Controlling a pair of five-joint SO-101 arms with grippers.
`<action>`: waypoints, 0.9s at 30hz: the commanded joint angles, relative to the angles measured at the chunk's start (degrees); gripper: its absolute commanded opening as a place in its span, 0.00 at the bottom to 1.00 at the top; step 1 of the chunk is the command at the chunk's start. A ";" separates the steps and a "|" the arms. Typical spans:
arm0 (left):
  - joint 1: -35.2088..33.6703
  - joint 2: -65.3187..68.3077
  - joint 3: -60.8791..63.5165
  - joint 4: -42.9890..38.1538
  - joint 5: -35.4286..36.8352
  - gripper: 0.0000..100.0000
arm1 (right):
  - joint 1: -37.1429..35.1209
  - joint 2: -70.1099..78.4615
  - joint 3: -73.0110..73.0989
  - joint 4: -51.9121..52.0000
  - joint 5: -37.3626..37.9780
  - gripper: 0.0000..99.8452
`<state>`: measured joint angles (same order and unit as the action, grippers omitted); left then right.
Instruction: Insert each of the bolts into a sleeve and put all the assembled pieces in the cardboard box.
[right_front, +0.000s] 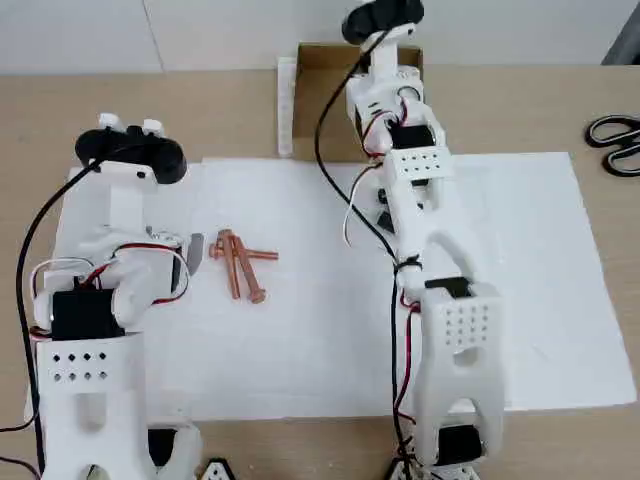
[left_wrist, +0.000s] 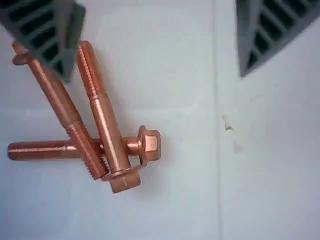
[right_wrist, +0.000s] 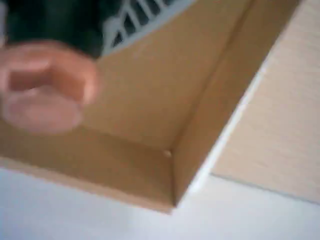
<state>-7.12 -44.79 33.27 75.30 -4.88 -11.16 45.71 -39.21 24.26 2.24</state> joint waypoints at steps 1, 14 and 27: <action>0.18 -1.23 -1.01 0.09 -0.18 0.21 | 0.48 2.68 -8.70 -1.45 0.35 0.00; 0.26 -1.23 -0.48 0.09 -0.18 0.21 | 0.75 10.07 -12.48 -1.45 0.35 0.01; 0.26 -1.23 -0.66 0.26 -0.18 0.21 | 0.75 11.21 -13.45 -1.36 0.44 0.18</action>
<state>-7.12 -44.79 33.27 75.30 -4.88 -10.73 58.81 -48.53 24.18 2.24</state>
